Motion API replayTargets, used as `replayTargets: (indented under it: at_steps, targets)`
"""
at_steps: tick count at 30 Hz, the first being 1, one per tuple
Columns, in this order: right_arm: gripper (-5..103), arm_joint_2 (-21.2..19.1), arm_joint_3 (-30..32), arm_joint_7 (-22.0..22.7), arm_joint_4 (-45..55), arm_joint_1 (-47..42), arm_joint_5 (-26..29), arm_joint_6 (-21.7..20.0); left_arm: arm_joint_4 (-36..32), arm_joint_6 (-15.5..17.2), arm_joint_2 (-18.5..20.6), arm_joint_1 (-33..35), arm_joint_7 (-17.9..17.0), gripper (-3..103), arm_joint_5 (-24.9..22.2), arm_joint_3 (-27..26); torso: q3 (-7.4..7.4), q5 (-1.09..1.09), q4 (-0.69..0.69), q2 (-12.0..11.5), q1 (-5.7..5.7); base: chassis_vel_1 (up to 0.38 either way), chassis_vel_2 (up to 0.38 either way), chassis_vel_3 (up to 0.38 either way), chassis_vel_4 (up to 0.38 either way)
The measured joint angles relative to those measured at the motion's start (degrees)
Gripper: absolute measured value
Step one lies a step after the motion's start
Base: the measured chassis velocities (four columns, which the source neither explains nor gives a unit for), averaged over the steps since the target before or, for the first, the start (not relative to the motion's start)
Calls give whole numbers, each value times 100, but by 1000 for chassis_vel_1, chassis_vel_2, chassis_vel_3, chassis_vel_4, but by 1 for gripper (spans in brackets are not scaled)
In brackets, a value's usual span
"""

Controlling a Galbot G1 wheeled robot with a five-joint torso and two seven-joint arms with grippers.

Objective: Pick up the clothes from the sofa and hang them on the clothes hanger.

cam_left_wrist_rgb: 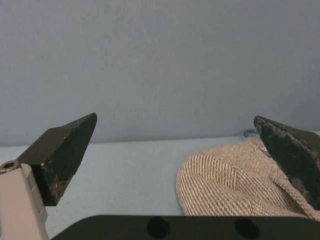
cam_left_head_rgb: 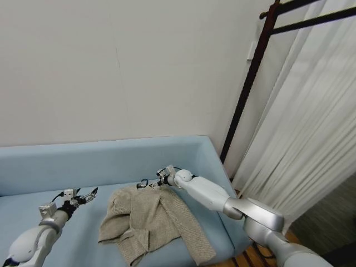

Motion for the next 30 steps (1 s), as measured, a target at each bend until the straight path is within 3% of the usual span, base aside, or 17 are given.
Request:
replayTargets:
  at_steps: [3, 6, 14, 18, 28, 30]
  targets:
    - [100, 450, 146, -256, -801, 41, -496, 50, -190, -19, 0, 86, -3, 100, 0, -113, 0, 0, -2, 0, 0, 0, 0, 0, 0]
    - [101, 599, 243, -343, -1153, 39, -751, 65, -302, -44, 4, 137, -8, 100, -1, -178, 0, 1, -1, 0, 0, 0, 0, 0, 0]
    - [92, 860, 761, -233, -1906, -214, -1468, 189, -655, -97, -138, 259, -46, 100, -9, -238, 0, 2, -3, 0, -1, 0, 0, 0, 0]
    - [83, 857, 917, -118, -1864, -369, -1546, 201, -682, -105, -179, 248, -64, 100, 2, -175, -1, 2, -3, 0, -1, 0, 0, 0, 0]
    - [81, 843, 1021, 123, -1787, -545, -1615, 248, -683, -106, -144, 122, -98, 100, 18, 10, -2, 3, -1, 2, -2, 0, 0, 0, 0]
    - [74, 843, 1021, 202, -1807, -546, -1609, 269, -675, -106, -137, 85, -121, 100, 20, 71, -2, 3, 0, 2, -2, 0, 0, 0, 0]
